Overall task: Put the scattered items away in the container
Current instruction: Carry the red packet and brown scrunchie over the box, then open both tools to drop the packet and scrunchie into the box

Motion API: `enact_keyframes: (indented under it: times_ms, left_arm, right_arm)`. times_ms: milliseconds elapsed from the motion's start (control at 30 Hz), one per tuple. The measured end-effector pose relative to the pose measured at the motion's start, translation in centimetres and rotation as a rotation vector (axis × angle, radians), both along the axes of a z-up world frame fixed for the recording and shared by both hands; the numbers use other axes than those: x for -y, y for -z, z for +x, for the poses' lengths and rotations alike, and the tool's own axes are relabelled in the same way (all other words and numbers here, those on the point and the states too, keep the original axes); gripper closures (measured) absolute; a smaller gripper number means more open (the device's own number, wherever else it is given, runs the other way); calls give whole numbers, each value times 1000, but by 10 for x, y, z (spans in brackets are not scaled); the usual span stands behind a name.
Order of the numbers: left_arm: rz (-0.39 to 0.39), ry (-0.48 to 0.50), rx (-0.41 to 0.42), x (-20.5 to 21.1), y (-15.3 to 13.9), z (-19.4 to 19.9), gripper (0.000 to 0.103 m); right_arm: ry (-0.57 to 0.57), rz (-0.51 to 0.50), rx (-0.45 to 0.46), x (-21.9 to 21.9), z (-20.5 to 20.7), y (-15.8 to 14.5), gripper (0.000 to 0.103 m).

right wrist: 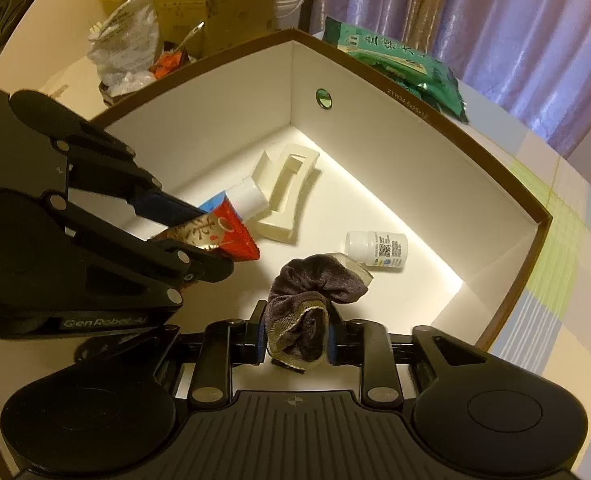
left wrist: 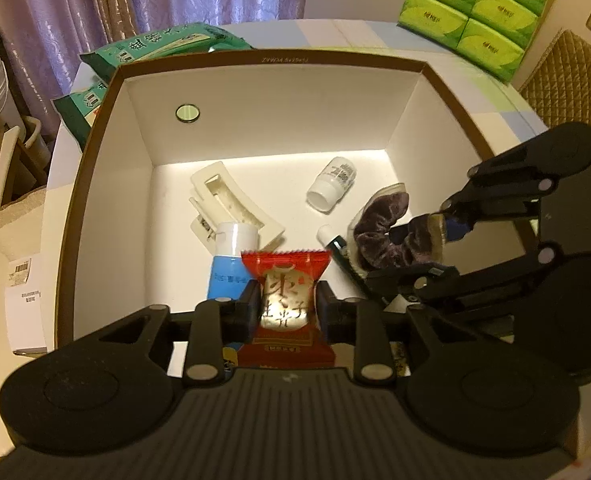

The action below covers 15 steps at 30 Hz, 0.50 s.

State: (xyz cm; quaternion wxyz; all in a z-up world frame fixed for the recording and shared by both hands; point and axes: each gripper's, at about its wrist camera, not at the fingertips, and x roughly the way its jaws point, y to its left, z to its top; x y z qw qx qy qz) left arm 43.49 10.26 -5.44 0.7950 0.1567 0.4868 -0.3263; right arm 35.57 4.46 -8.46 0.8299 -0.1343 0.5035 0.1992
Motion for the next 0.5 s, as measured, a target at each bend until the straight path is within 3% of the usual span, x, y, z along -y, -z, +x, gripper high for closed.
enact_keyframes:
  times_ms: [133, 233, 367, 433, 500]
  left_arm:
    - [27, -25, 19, -4, 3, 5, 53]
    - [25, -46, 12, -9, 4, 8, 44]
    - [30, -51, 3, -11, 3, 7, 41]
    - [35, -48, -2, -11, 3, 5, 37]
    - [33, -43, -7, -11, 1, 2, 31]
  right_arm:
    - [-14, -20, 25, 3, 1, 1, 64]
    - [-33, -15, 35, 4, 2, 0, 60]
    - [-74, -10, 46, 5, -2, -5, 49]
    - [-97, -19, 53, 4, -6, -7, 42]
    - [-107, -27, 64, 5, -10, -10, 26]
